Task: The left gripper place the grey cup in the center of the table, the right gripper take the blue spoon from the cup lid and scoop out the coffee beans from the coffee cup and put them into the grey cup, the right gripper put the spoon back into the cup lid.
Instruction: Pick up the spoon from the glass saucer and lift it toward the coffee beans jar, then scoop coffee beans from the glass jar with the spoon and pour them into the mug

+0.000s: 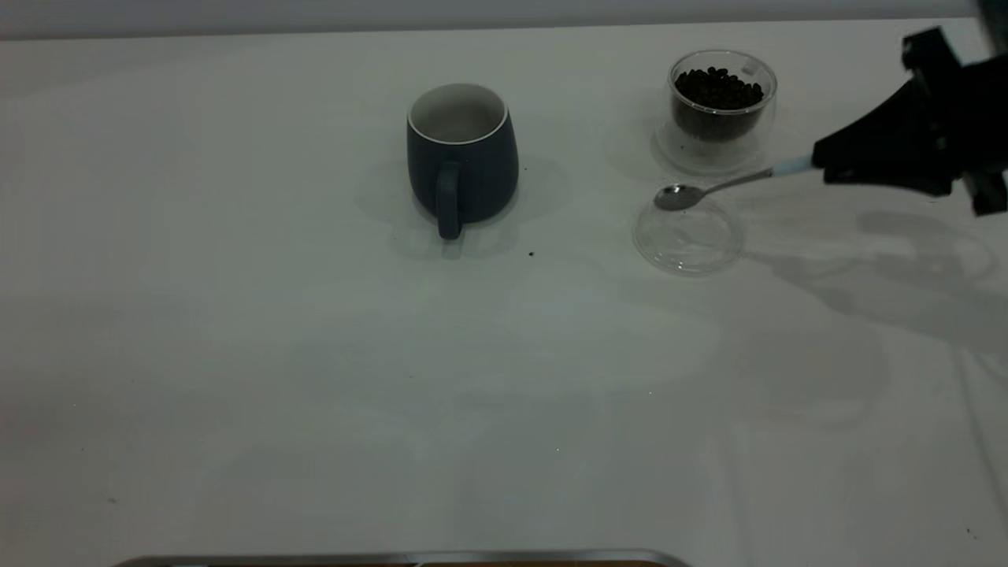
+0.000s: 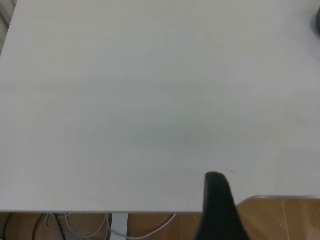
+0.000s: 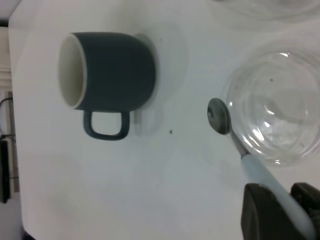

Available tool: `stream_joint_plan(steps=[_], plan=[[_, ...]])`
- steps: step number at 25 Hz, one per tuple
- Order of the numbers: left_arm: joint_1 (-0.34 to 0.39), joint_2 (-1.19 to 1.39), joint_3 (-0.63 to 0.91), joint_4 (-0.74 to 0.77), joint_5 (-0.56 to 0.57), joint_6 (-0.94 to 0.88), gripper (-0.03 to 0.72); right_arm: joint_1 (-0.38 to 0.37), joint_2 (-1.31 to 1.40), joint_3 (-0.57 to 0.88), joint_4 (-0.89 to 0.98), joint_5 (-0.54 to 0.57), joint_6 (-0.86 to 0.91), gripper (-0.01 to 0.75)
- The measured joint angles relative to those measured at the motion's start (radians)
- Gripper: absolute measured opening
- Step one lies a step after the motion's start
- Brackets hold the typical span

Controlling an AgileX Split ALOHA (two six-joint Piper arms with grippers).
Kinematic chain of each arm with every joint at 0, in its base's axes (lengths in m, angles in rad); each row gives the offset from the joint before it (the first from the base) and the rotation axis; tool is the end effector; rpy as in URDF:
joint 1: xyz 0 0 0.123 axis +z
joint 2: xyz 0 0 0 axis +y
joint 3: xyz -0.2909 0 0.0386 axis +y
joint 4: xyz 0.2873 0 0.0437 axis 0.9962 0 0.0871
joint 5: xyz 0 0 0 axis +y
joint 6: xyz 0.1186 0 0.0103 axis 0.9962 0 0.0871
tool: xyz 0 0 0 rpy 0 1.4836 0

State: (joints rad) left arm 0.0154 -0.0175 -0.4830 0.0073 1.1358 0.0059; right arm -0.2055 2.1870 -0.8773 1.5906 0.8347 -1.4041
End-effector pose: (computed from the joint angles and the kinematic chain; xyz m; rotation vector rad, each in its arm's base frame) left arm 0.0411 0.0014 0.2706 -0.0107 2.1189 0.0215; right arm 0.3557 0.0160 -0.0027 0.3017 2.5440 1.1295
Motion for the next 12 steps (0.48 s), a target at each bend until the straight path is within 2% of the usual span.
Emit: stream_joint_plan(steps=[4, 9, 12], plan=[[0.000, 0.000, 0.000, 0.000, 0.000, 0.000, 0.567, 0.000, -0.095, 0.009, 0.011, -0.029, -0.023, 0.114], [0.000, 0.000, 0.000, 0.000, 0.000, 0.000, 0.567, 0.000, -0.157, 0.007, 0.096, -0.037, -0.140, 0.114], [0.000, 0.000, 0.000, 0.000, 0.000, 0.001, 0.567, 0.000, -0.156, -0.023, 0.120, -0.079, -0.200, 0.114]])
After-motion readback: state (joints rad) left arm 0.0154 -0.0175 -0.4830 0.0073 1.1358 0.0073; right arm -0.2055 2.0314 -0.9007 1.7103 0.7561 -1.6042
